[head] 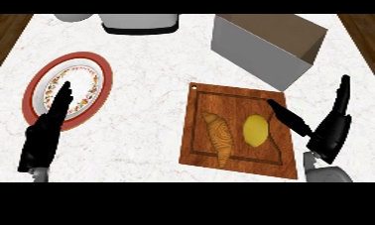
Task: Pick the lemon from the cutting board and place it in the cardboard box
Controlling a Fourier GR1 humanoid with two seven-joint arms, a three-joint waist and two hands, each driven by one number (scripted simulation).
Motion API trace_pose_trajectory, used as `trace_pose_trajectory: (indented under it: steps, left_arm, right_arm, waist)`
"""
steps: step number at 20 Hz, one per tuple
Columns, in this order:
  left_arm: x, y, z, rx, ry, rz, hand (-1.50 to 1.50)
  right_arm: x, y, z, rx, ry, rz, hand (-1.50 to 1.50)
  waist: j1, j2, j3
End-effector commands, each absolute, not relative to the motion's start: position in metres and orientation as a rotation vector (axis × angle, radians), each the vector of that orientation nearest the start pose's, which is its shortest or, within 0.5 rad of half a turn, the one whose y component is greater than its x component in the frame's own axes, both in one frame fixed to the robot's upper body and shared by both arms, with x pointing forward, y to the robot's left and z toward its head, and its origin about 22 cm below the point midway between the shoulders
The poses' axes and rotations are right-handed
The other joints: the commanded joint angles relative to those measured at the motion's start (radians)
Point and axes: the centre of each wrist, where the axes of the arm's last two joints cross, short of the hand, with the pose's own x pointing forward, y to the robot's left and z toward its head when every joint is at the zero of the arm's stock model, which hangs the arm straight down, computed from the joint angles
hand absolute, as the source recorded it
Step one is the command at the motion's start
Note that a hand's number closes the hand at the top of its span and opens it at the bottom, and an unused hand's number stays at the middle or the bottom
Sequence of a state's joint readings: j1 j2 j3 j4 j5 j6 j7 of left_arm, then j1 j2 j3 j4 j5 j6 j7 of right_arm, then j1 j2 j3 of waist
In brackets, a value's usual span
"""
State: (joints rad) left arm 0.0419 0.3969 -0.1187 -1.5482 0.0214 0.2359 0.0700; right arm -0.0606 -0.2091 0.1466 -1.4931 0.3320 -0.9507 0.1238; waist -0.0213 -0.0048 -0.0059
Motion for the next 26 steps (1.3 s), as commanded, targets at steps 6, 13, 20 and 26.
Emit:
trace_pose_trajectory:
  steps: [6,13,20,26]
  left_arm:
    - [0.232,0.286,0.007,0.385,-1.447,-0.191,0.00]
    - [0.236,0.289,0.014,0.387,-1.459,-0.207,0.00]
    - [0.243,0.287,0.008,0.377,-1.446,-0.203,0.00]
    - [0.230,0.276,0.009,0.361,-1.445,-0.200,0.00]
  right_arm:
    - [0.217,-0.269,-0.002,-0.993,-1.156,0.261,-1.50]
    - [0.223,-0.222,0.050,-0.834,-0.860,0.460,-1.50]
    - [0.232,-0.177,0.093,-0.839,-0.728,0.473,-1.50]
    - [0.228,-0.153,0.085,-0.866,-0.691,0.437,-1.50]
  waist:
    - [0.005,0.001,-0.006]
    - [0.031,0.002,-0.002]
    - [0.024,0.004,0.004]
    - [0.026,0.002,0.005]
